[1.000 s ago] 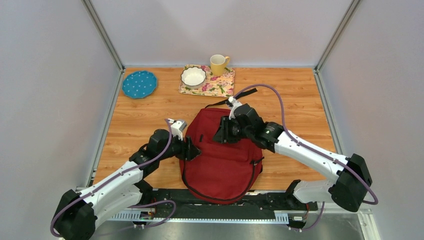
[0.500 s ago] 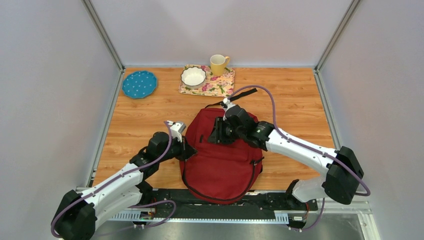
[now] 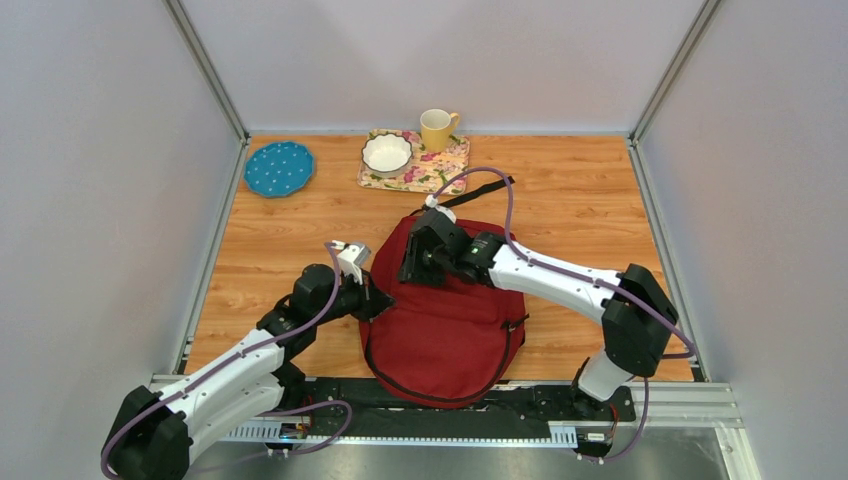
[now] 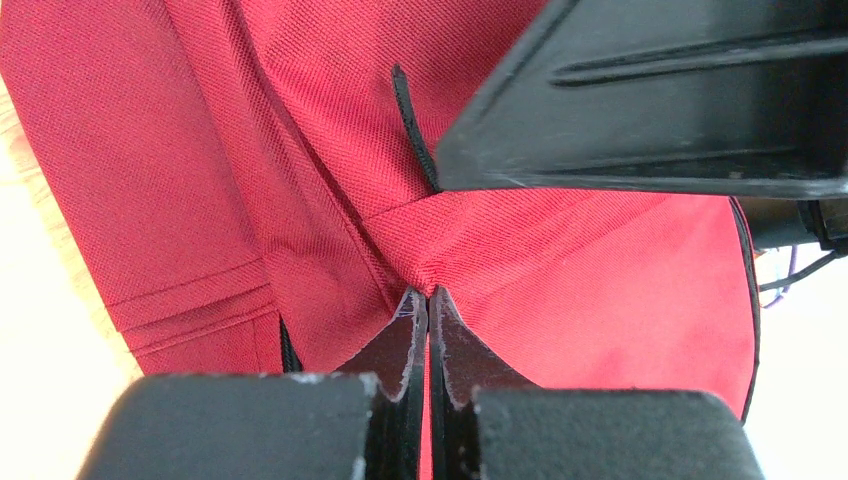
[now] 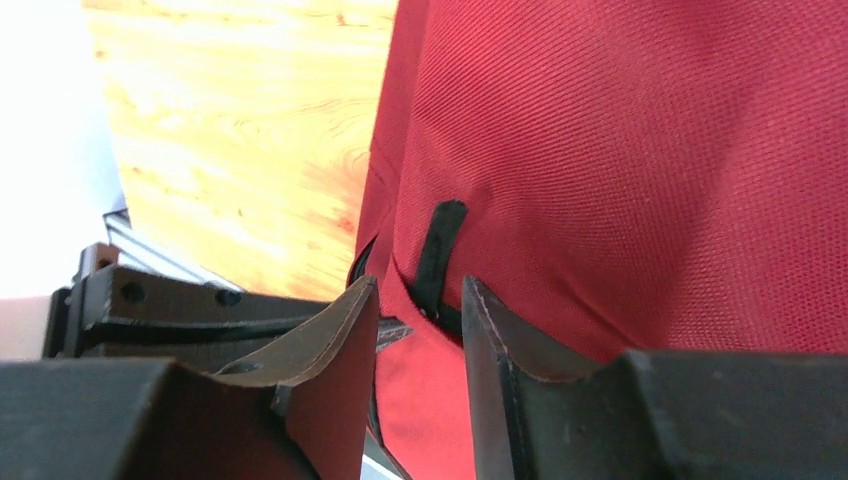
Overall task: Pack the student bag
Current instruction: Zip the student bag at the center of the board.
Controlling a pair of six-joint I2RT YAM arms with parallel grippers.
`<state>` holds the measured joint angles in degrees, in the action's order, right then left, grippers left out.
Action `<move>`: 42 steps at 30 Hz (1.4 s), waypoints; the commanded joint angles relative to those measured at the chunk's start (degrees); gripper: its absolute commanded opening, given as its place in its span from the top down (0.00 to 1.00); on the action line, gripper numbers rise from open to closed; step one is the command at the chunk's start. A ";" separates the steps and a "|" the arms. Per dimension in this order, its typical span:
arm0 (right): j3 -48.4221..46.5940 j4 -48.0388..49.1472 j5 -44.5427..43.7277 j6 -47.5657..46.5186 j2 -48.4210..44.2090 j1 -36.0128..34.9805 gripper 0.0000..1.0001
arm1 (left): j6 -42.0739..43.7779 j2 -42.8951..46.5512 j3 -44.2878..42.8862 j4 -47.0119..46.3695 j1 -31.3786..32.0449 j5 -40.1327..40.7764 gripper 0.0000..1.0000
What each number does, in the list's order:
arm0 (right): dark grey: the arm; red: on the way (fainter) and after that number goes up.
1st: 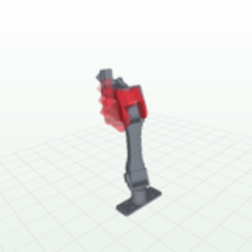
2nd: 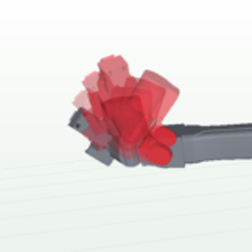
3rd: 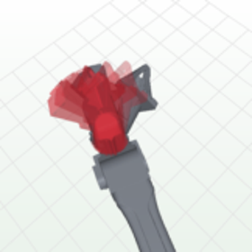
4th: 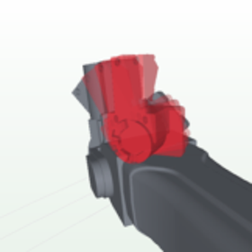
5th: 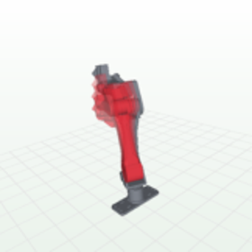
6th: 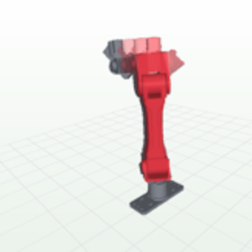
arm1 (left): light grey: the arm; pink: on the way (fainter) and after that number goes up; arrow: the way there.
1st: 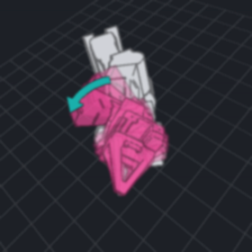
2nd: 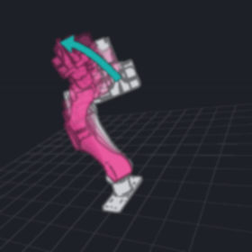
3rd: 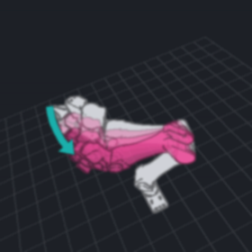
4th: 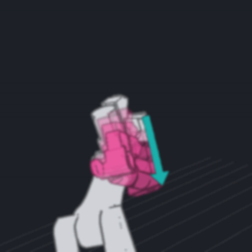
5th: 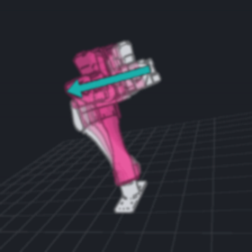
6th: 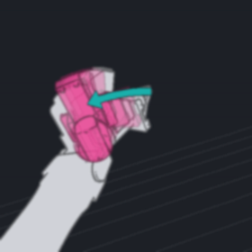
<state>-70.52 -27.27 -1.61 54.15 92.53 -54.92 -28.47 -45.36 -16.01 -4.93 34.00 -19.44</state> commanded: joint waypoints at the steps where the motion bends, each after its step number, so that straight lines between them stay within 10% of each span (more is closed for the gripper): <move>1: -5.06 -4.19 -8.56 4.38 2.03 -0.72 0.59 | -0.54 1.33 0.01 -4.74 -0.16 -2.97 1.00; 24: -10.78 -5.43 -11.14 1.22 10.04 -3.18 0.66 | -0.27 0.98 0.01 -5.88 -0.07 -4.55 1.00; 33: -12.10 -8.50 -14.12 -0.27 11.36 -3.27 1.00 | -0.18 1.95 -0.25 -5.18 -0.16 -4.03 1.00; 37: -9.64 -6.23 -15.61 -1.67 7.76 -3.53 1.00 | -0.36 2.03 -0.16 -4.83 -0.16 -3.76 1.00; 42: -1.13 2.91 -15.36 -2.73 -0.40 -4.15 1.00 | -1.41 1.33 0.01 -5.53 -0.16 -2.44 0.54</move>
<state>-76.29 -31.81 -14.48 53.04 99.59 -58.41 -28.80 -44.45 -15.77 -6.26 33.74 -20.93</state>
